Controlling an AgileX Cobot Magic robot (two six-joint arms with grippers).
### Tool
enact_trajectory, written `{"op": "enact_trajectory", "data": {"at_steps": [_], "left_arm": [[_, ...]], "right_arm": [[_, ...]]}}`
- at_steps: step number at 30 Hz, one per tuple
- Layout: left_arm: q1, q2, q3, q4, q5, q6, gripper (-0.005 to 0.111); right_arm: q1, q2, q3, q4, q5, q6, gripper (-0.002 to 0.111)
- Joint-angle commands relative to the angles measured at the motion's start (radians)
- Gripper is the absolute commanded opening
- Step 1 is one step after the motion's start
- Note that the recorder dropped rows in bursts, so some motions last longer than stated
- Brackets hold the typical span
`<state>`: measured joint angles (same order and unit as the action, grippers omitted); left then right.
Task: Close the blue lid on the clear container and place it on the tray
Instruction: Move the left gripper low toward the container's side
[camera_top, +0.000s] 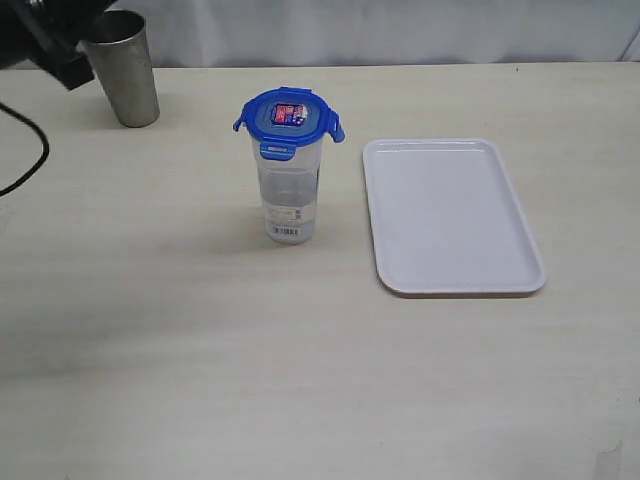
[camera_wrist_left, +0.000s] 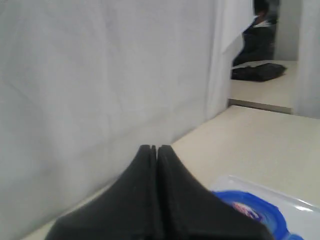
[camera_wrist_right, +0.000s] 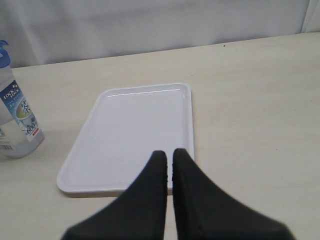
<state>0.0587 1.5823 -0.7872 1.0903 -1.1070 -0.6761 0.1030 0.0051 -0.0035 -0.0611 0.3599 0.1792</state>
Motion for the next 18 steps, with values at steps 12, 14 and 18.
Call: {"op": "enact_trajectory", "data": {"at_steps": [12,14,18], "left_arm": [[0.062,0.553,-0.048,0.098,-0.114,0.298,0.034],[0.041,0.582,-0.080,0.083,-0.114,0.314,0.059],[-0.021,0.623,-0.128,0.076,-0.114,0.314,0.096]], "right_arm": [[-0.007,-0.005,0.004,0.001,-0.003,-0.002,0.004],[-0.007,-0.005,0.004,0.001,-0.003,-0.002,0.004],[-0.007,-0.005,0.004,0.001,-0.003,-0.002,0.004]]}}
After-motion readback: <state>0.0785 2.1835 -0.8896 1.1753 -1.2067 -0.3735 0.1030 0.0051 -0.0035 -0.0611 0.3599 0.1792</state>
